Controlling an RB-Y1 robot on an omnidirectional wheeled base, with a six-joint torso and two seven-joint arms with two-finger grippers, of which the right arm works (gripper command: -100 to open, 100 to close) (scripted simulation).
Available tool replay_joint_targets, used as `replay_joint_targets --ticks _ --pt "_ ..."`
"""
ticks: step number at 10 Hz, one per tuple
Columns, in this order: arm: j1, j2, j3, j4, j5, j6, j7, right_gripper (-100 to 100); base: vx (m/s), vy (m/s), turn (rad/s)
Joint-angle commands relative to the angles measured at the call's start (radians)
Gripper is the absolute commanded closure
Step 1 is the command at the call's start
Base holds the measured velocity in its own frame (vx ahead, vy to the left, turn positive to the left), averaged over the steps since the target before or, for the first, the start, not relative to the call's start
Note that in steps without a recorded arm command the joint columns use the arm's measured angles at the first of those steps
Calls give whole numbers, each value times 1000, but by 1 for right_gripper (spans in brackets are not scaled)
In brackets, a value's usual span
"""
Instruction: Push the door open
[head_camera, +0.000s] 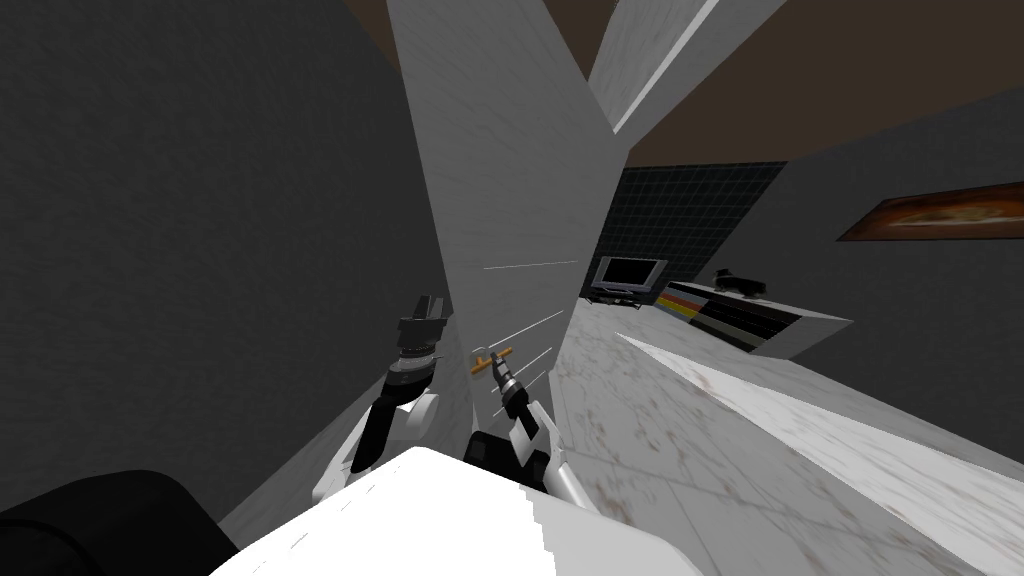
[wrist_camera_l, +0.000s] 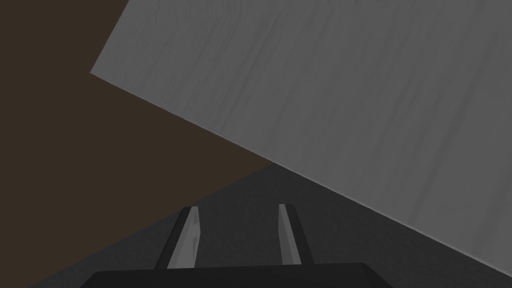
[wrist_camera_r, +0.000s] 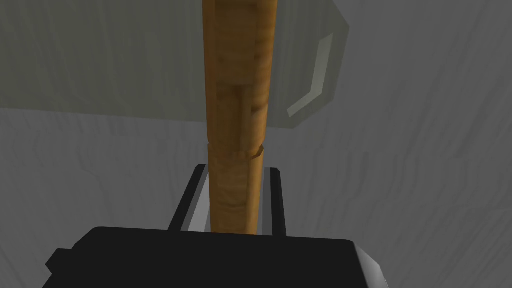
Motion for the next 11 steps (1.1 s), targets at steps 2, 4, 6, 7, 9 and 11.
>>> replay_joint_targets --ticks 2,4,6,7,9,11 --pt "-3 -12 -28 10 -5 -1 7 100 15 63 -40" --pt "-6 -16 -47 16 -8 -2 12 100 38 168 -74" --pt "-10 -16 -78 26 -13 -3 20 100 53 199 -60" --pt "-12 -13 -94 31 -15 -3 24 100 36 190 -88" --pt "-17 -3 -126 42 -21 -5 32 100 54 192 -83" --pt "-21 13 -155 51 -25 -6 40 100 50 173 -69"
